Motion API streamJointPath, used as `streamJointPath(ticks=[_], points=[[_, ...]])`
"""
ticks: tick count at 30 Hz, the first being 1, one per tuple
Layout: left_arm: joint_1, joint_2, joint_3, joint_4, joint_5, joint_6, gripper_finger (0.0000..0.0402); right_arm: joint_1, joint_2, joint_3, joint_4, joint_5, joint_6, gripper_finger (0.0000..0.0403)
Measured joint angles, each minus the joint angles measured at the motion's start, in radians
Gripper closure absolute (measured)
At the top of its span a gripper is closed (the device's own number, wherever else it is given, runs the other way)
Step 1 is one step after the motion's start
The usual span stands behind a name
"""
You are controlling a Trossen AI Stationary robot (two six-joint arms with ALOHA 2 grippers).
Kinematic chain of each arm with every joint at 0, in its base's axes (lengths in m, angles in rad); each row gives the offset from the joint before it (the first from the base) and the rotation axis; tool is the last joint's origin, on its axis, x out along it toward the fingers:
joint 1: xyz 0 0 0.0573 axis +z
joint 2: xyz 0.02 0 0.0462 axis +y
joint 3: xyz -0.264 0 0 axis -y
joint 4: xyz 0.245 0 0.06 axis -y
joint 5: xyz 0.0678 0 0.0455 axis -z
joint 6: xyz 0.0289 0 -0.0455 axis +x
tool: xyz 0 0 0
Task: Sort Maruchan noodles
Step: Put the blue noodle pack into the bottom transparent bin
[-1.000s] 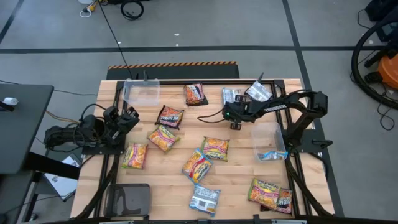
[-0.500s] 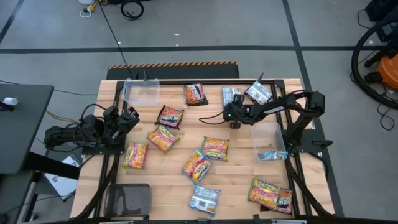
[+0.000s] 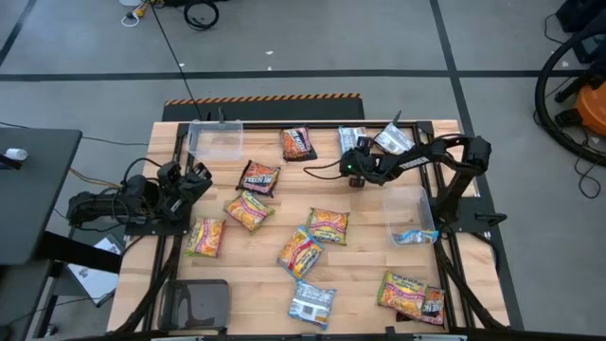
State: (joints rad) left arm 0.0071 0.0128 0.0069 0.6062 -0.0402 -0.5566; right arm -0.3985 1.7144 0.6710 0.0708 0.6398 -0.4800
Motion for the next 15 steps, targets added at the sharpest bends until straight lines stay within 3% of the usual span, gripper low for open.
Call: streamJointPath(ticks=[7,11,15], points=[[0.0,0.0,0.0,0.0,0.0,0.0,0.0377,-0.009,-0.024,0.0,-0.007,-0.012,-0.014,0.0388],[0.0,0.0,0.0,-0.001,0.0,0.0,0.0377,-0.008,-0.106,0.019,-0.139,-0.064,0.014,0.0394],[0.0,0.0,0.0,0.0,0.0,0.0,0.0377,-0.009,-0.224,0.114,-0.428,-0.159,0.015,0.0397]])
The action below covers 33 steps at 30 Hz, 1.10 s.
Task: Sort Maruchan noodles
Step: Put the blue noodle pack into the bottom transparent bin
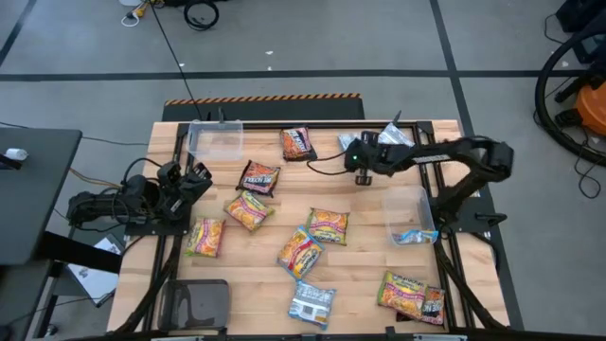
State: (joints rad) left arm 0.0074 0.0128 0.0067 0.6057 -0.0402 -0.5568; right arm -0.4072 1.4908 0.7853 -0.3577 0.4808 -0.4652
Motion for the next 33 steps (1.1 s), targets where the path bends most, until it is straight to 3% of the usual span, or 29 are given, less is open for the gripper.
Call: streamJointPath(ticks=[6,13,20,27,33], points=[[0.0,0.0,0.0,0.0,0.0,0.0,0.0377,-0.01,-0.148,0.219,-0.457,-0.118,0.042,0.0398],[0.0,0.0,0.0,0.0,0.0,0.0,0.0377,-0.04,-0.265,0.483,-0.822,-0.371,0.15,0.0398],[0.0,0.0,0.0,0.0,0.0,0.001,0.0377,-0.035,-0.391,0.536,-1.069,-0.585,0.233,0.0399],[0.0,0.0,0.0,0.0,0.0,0.0,0.0377,-0.001,-0.491,0.536,-1.129,-0.566,0.3,0.0396],[0.0,0.0,0.0,0.0,0.0,0.0,0.0377,0.042,-0.501,0.536,-1.056,-0.45,0.304,0.0378]])
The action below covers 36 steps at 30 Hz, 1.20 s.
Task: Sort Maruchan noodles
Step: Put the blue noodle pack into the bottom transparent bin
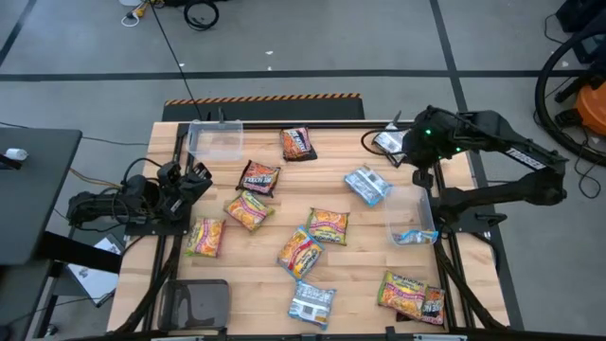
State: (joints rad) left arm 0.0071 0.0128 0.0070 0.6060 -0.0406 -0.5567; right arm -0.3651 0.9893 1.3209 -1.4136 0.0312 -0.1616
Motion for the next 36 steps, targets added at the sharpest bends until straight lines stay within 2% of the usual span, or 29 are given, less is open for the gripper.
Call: streamJointPath(ticks=[5,14,19,26,30,36], points=[[0.0,0.0,0.0,0.0,0.0,0.0,0.0377,0.03,0.106,0.0,0.009,0.079,0.008,0.0353],[0.0,0.0,0.0,0.0,0.0,0.0,0.0377,0.111,0.431,-0.001,0.016,-0.034,0.082,0.0276],[0.0,0.0,0.0,0.0,0.0,0.0,0.0377,0.122,0.592,-0.013,0.047,-0.062,0.129,0.0273],[0.0,0.0,0.0,0.0,0.0,0.001,0.0377,0.086,0.734,-0.134,0.211,-0.07,0.127,0.0274],[0.0,0.0,0.0,0.0,0.0,0.001,0.0377,0.069,0.813,-0.144,0.289,-0.026,0.12,0.0274],[0.0,0.0,0.0,0.0,0.0,0.001,0.0377,0.039,0.873,-0.064,0.385,0.11,0.141,0.0274]])
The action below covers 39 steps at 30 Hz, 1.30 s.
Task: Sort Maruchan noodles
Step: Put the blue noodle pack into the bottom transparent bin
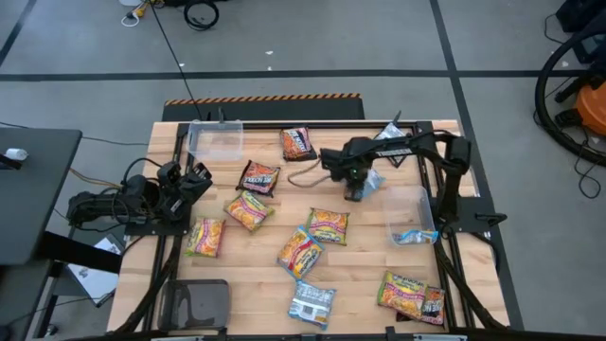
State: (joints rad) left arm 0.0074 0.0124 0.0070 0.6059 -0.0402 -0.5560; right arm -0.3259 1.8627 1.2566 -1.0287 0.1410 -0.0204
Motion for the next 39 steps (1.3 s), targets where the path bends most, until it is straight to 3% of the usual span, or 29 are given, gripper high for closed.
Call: streamJointPath(ticks=[7,13,21,23,29,39], points=[[0.0,0.0,0.0,0.0,0.0,0.0,0.0377,0.039,-0.16,0.023,0.077,0.061,-0.054,0.0274],[0.0,0.0,0.0,0.0,0.0,0.0,0.0377,0.122,-0.304,-0.116,0.078,0.131,-0.175,0.0274],[0.0,0.0,0.0,0.0,0.0,0.0,0.0377,0.188,-0.33,-0.375,0.284,0.157,-0.219,0.0267],[0.0,0.0,0.0,0.0,0.0,0.0,0.0377,0.202,-0.318,-0.409,0.328,0.181,-0.225,0.0256],[0.0,0.0,0.0,-0.004,0.0,0.0,0.0377,0.241,-0.304,-0.427,0.385,0.394,-0.206,0.0201],[0.0,0.0,0.0,-0.023,0.0,0.0,0.0377,0.308,-0.294,-0.43,0.391,0.416,-0.135,0.011]])
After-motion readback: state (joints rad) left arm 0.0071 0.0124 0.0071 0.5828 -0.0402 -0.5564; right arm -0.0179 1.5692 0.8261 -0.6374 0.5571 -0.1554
